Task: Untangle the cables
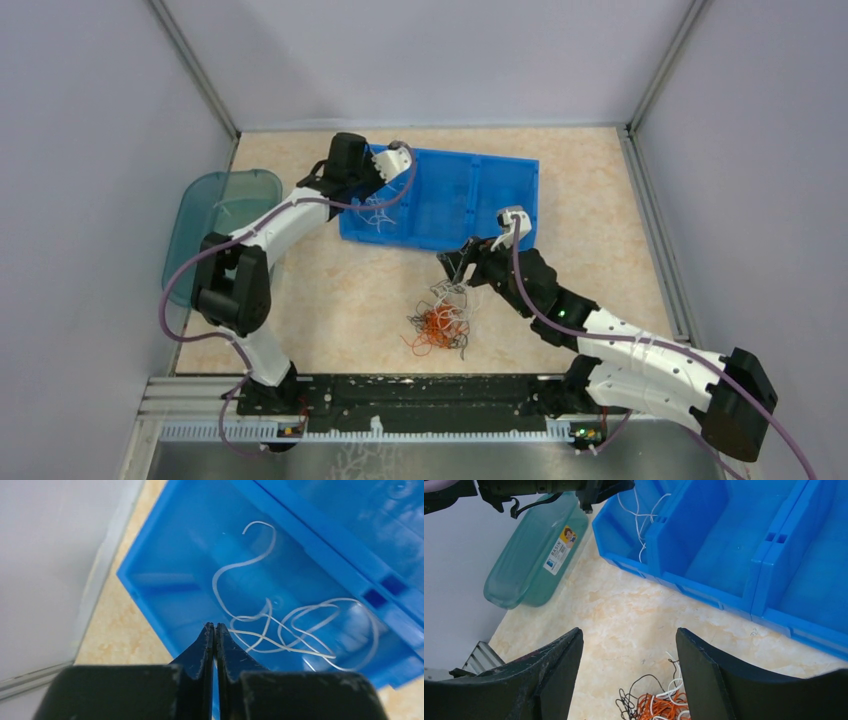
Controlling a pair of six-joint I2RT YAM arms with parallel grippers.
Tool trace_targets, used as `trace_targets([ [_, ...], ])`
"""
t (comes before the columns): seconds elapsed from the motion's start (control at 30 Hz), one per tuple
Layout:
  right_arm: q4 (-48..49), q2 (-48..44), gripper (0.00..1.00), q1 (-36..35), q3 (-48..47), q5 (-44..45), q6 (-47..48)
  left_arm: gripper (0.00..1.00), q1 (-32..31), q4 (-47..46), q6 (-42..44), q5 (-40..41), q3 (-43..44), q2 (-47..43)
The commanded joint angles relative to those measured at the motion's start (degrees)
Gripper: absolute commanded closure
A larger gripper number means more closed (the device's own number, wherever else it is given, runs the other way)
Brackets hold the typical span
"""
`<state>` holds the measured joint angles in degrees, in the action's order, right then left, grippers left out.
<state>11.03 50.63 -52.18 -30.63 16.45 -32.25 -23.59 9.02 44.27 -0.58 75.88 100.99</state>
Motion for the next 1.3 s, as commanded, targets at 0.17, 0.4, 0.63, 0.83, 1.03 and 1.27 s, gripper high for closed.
trace_targets([
  [0.17, 2.6, 0.0, 0.31, 0.7, 0.0, -1.0, -1.6, 0.93, -0.7, -0.8, -3.4, -3.0, -5.3, -5.9],
  [0.4, 2.6, -0.8, 0.31, 0.8, 0.5, -0.2, -1.9, 0.81, -0.7, -5.5, -6.0, -1.9, 1.0, 0.9],
  [0.63, -0.2, -1.2, 0.3, 0.9, 0.3, 0.5, -2.3, 0.28, -0.4, 4.0, -9.7, -2.5, 11.6, 7.2],
  [0.83, -6.2, -0.4, 0.28, 1.3, -1.8, 0.3, -4.5, 0.01, 1.6, 11.6, -11.6, -7.3, 17.5, 3.1],
  [1.03, -17.5, 3.4, 0.28, 2.0, -5.2, -0.8, -8.1, 0.01, 2.7, 24.1, -14.0, -17.5, 22.0, -3.9],
  [1.27, -19.4, 6.5, 0.32, 3.1, -3.2, -2.5, -10.0, 0.01, 2.5, 28.7, -9.3, -24.8, 2.7, -19.6],
])
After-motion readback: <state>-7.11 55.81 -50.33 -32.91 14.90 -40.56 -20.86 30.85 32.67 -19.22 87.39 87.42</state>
